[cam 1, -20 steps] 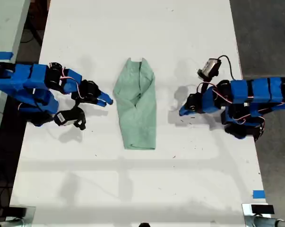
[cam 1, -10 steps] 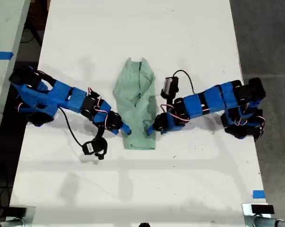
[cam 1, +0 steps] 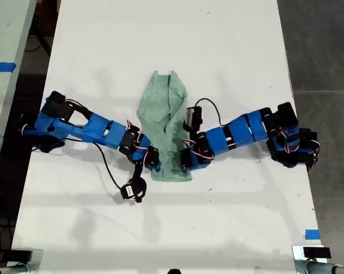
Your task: Fold t shirt
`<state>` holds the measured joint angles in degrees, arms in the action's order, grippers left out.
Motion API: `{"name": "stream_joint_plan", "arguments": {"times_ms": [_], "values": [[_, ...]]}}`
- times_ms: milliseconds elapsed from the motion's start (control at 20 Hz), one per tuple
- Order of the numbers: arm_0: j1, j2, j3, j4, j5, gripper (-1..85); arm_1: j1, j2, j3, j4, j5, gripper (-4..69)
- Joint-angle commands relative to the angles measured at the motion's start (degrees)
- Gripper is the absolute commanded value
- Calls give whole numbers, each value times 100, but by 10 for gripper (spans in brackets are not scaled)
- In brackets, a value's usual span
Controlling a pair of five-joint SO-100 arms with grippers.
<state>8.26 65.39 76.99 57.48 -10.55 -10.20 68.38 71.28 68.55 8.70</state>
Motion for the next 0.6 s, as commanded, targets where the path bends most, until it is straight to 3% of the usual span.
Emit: {"name": "stream_joint_plan", "arguments": {"times_ms": [0, 100, 250, 550], "values": [[308, 562, -185, 492, -185, -3, -237, 35, -1125, 844, -97, -16], [352, 993, -677, 1125, -167, -3, -158, 325, -1626, 1230, -290, -17], [44, 1661, -1143, 1723, 26, -3, 229, 1310, -1441, 1239, -562, -17], [-1934, 2083, -1116, 2479, 896, -3, 2206, 2180, -1011, 1072, -1424, -17]]}}
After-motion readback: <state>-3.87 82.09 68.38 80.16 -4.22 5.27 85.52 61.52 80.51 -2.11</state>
